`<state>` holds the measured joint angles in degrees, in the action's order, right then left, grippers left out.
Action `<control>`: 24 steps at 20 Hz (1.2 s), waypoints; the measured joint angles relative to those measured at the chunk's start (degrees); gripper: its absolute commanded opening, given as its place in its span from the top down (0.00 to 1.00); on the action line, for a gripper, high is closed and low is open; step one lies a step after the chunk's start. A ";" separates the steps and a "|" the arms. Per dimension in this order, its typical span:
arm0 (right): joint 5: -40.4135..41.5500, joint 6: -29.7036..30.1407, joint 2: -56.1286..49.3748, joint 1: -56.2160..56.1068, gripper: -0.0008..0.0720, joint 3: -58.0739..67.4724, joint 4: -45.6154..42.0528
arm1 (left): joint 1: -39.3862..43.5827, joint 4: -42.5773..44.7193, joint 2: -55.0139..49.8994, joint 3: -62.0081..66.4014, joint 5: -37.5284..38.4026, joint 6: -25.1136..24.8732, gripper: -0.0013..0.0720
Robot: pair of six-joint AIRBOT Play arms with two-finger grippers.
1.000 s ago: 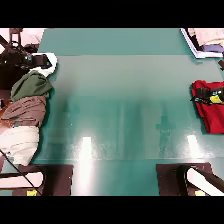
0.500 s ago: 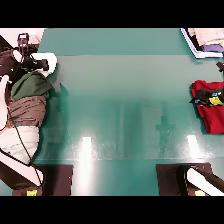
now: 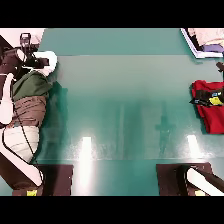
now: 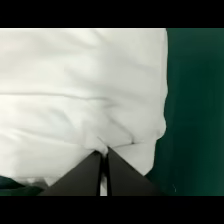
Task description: Fold the shirts.
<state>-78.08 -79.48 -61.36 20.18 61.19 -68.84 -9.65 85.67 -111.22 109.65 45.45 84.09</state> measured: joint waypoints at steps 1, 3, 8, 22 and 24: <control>0.42 0.00 0.00 0.00 0.96 0.17 0.44 | 0.02 -0.26 0.24 2.80 2.45 -0.13 0.95; 1.20 0.02 0.00 -0.02 0.96 1.22 1.99 | 0.31 -2.10 2.89 6.80 6.10 -1.62 0.95; 2.82 0.00 0.00 -0.24 0.96 8.63 6.97 | 3.37 -17.70 18.03 10.47 11.47 -13.55 0.95; -1.55 -0.02 0.02 -0.26 0.96 28.22 9.31 | 24.52 -44.15 28.09 -0.85 22.84 -23.41 0.55; -2.84 -0.04 0.02 -0.28 0.96 28.61 9.31 | 24.04 -43.71 25.11 -1.81 21.86 -20.04 0.20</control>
<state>-80.93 -79.53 -61.34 19.90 89.80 -59.53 14.39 41.95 -86.11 107.83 67.31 64.05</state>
